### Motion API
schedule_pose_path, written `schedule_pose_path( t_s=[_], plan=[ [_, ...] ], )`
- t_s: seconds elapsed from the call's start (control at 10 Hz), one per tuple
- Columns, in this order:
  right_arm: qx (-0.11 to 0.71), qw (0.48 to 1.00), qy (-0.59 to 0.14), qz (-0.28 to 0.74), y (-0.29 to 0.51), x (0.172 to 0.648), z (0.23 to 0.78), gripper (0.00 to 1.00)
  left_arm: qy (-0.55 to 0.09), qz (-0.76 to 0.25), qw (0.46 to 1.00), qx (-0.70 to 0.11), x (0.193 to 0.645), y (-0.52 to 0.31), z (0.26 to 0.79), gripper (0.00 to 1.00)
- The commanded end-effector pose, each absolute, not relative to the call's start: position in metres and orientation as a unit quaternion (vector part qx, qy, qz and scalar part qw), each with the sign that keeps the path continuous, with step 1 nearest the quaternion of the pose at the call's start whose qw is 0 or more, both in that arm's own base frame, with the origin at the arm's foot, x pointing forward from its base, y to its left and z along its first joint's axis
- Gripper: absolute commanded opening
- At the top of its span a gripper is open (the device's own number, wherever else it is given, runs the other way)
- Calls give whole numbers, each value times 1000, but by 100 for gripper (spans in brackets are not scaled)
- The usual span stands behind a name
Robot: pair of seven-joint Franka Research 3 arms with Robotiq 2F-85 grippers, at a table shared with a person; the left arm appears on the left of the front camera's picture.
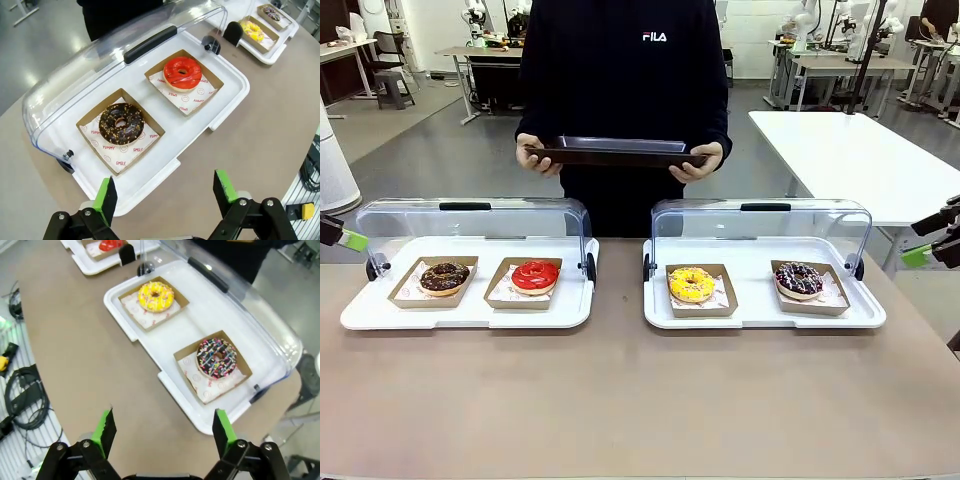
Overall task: Provide the desired donut to the person.
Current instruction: Pick up and lift the Paper togo box containing the Donut pointed at by the person.
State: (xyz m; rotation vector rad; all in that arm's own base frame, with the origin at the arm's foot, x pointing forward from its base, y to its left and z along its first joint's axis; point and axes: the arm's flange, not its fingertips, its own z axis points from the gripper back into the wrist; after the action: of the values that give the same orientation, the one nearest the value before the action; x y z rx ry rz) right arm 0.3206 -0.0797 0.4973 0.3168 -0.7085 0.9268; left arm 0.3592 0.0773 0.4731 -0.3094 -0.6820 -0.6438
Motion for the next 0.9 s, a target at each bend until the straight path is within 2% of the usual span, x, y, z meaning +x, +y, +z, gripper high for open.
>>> schedule_pose_path(
  t_s=[0.0,0.8],
  plan=[
    [168,805,-341,455,-82,313,492,100,-339,-327,866,-168,301,60,425,100],
    [181,761,-392,484,-78,308,497,100,-371,-330,850,-175,296,69,433,100]
  ],
)
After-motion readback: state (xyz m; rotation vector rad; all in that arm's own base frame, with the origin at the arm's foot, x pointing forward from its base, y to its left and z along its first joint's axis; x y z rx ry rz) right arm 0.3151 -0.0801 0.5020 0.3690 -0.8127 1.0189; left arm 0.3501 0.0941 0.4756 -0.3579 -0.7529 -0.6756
